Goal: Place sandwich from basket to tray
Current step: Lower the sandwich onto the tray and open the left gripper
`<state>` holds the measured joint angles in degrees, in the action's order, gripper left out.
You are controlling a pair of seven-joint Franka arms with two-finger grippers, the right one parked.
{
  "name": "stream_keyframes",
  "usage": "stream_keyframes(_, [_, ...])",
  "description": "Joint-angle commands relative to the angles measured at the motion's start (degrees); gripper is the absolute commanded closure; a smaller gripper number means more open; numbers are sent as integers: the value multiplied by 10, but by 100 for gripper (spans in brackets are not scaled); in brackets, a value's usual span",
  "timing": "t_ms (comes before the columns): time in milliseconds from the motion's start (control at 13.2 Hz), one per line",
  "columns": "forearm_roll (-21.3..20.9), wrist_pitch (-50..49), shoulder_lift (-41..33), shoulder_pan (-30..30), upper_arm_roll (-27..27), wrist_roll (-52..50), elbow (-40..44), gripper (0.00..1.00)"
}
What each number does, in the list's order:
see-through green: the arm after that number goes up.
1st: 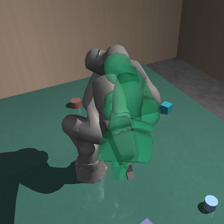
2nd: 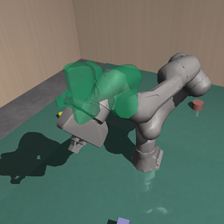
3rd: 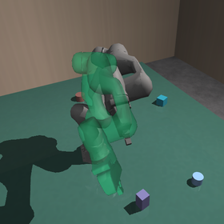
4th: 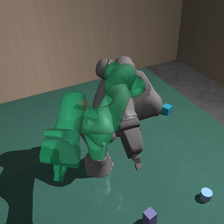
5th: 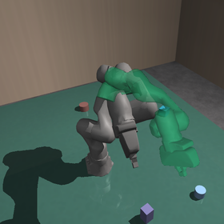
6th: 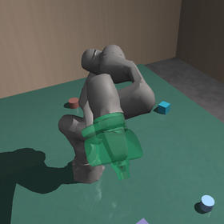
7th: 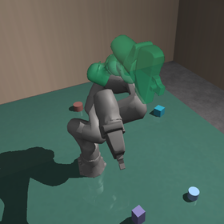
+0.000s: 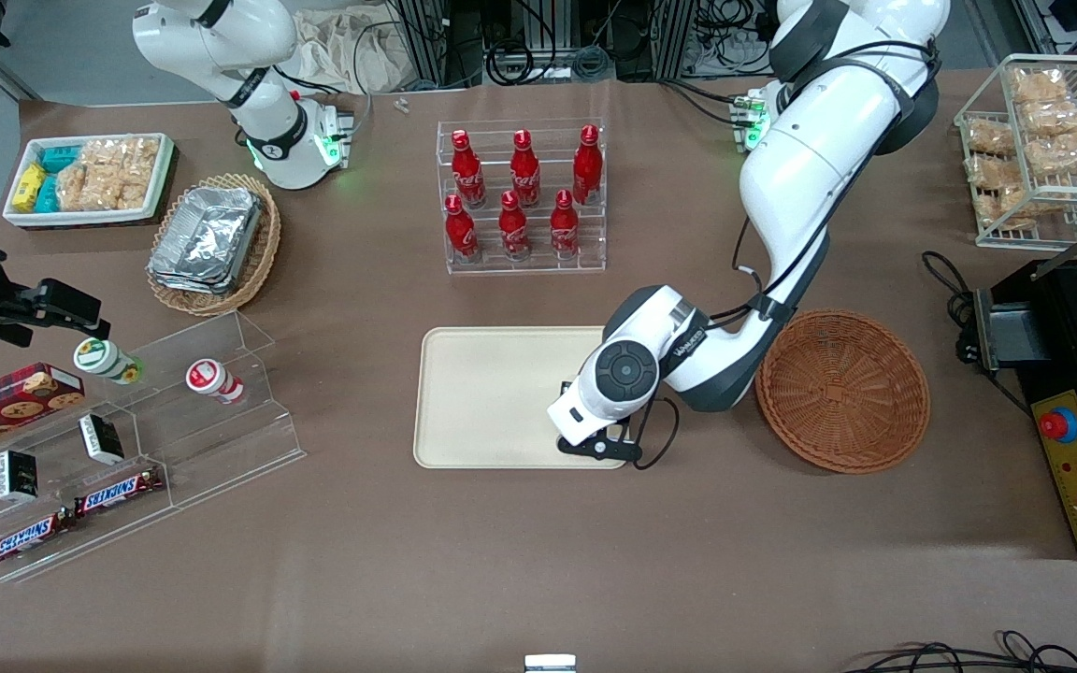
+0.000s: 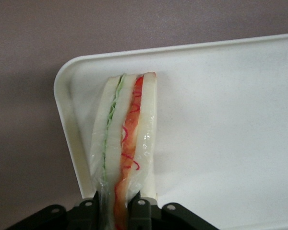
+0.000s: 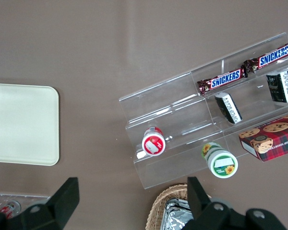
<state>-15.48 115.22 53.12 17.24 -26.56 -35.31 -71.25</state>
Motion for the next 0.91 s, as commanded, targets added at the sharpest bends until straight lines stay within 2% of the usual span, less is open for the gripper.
stream_keyframes(0, [-26,4,-10,0,1,-20,-4,0])
stream_keyframes(604, [-24,-38,-94,-18,1,-57,-3,0])
stream_keyframes(830, [-22,-109,-151,-70,0,-48,-4,0])
